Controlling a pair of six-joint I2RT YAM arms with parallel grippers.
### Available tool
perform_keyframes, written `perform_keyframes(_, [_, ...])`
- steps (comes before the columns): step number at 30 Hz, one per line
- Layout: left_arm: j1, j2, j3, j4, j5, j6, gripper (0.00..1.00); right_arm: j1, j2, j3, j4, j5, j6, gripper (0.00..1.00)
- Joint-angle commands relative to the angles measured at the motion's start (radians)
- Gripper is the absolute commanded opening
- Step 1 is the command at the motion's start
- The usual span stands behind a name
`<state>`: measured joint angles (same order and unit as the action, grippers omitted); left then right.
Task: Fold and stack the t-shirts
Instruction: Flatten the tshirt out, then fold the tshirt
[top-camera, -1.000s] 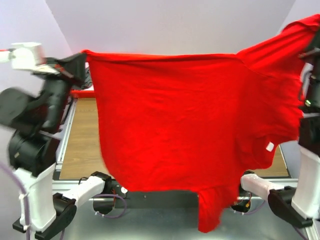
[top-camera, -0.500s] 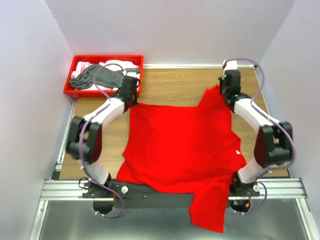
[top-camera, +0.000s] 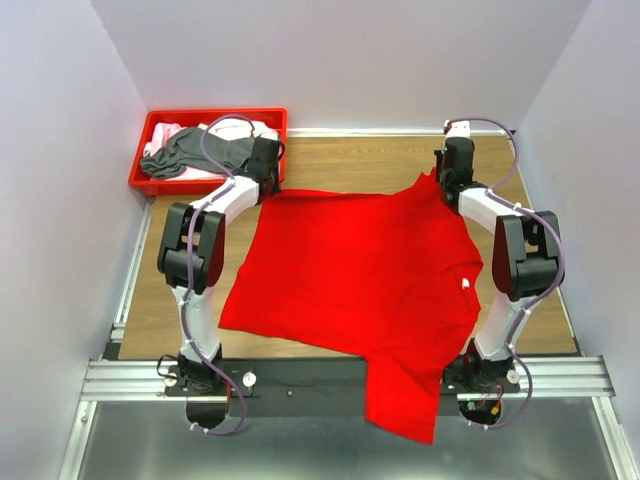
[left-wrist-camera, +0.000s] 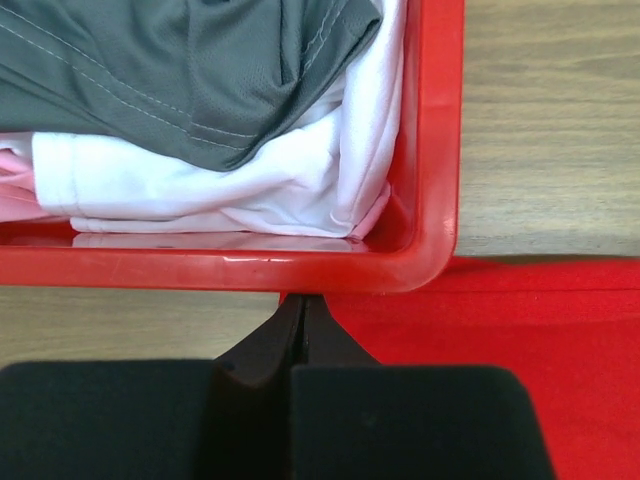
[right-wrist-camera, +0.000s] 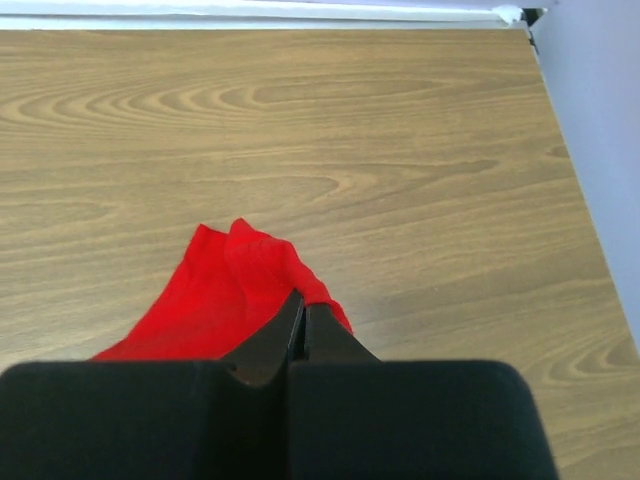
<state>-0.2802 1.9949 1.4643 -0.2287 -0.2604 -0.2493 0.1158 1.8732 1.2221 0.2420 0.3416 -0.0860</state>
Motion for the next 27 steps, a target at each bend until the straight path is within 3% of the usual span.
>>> perform_keyframes(1, [0.033, 0.002, 0.027, 0.101, 0.018, 0.016, 0.00, -0.005, -0.003, 0.020, 0.028, -0.049, 0.051, 0.01])
perform_keyframes(11, [0.041, -0.133, -0.028, 0.071, 0.085, 0.016, 0.00, -0.007, -0.256, -0.081, -0.190, -0.042, 0.138, 0.01])
perform_keyframes(21, [0.041, -0.220, -0.139, 0.022, 0.076, 0.015, 0.00, -0.007, -0.489, -0.235, -0.452, -0.127, 0.394, 0.01])
perform_keyframes(27, [0.041, -0.283, -0.200, 0.011, 0.087, 0.012, 0.00, -0.007, -0.609, -0.299, -0.595, -0.110, 0.460, 0.00])
